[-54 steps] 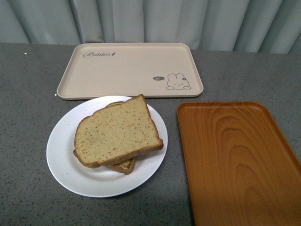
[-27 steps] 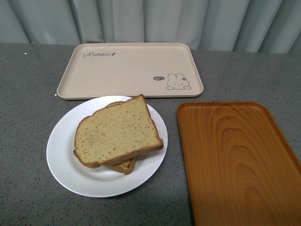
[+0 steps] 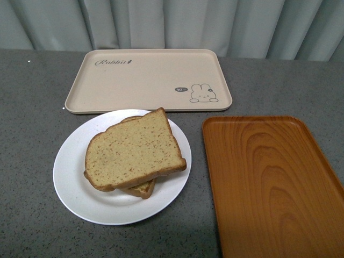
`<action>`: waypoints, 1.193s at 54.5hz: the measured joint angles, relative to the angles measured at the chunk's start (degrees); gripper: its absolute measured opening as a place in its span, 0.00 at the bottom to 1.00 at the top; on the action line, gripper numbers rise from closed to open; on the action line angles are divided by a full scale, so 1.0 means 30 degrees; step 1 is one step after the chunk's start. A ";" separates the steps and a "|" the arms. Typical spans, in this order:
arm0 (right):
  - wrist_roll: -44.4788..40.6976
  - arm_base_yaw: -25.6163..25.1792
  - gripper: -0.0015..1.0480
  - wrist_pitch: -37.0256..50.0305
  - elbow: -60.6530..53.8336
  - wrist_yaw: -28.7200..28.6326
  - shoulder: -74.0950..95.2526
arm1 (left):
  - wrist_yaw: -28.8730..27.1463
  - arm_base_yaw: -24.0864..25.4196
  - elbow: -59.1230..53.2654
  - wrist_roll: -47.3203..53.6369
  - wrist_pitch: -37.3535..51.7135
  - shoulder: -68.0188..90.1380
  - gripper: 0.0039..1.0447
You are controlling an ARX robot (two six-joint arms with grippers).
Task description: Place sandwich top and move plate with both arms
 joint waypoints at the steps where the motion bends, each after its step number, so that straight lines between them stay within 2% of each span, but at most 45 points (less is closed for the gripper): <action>1: 0.0000 0.0000 0.01 -0.0022 0.0000 0.0007 0.0000 | 0.0000 0.0000 0.0000 0.0000 0.0000 -0.0007 0.94; 9: 0.0000 0.0000 0.01 -0.0051 0.0000 0.0007 0.0000 | -0.0386 -0.0117 0.0058 -0.0211 -0.0197 0.0138 0.94; 14: -0.0036 0.0000 0.14 -0.0058 0.0000 0.0007 -0.0015 | -0.3912 -0.0831 0.1428 -0.2397 -0.3628 0.2579 0.94; 18: -0.0044 0.0000 0.24 -0.0058 0.0000 -0.0015 -0.0022 | -0.4080 -0.0692 0.1705 -0.3730 -0.3745 0.4867 0.94; 24: -0.0036 0.0000 0.41 -0.0066 0.0000 0.0007 -0.0015 | -0.2900 -0.0379 0.2025 -0.5916 -0.1224 0.9107 0.94; 32: -0.0036 0.0000 0.73 -0.0066 0.0000 0.0007 -0.0015 | 0.0204 0.0138 0.2987 -0.8939 0.5778 1.9074 0.94; 40: -0.0029 0.0000 0.93 -0.0058 0.0000 0.0000 -0.0022 | 0.2463 0.0517 0.3876 -1.0287 0.8524 2.4931 0.94; 52: -0.0029 0.0000 0.91 -0.0058 0.0000 0.0007 -0.0022 | 0.3796 0.0758 0.5603 -1.2072 1.0375 3.0949 0.94; 65: -0.0036 0.0000 0.91 -0.0066 0.0000 0.0000 -0.0022 | 0.4896 0.0517 0.7002 -1.3646 1.1540 3.4694 0.94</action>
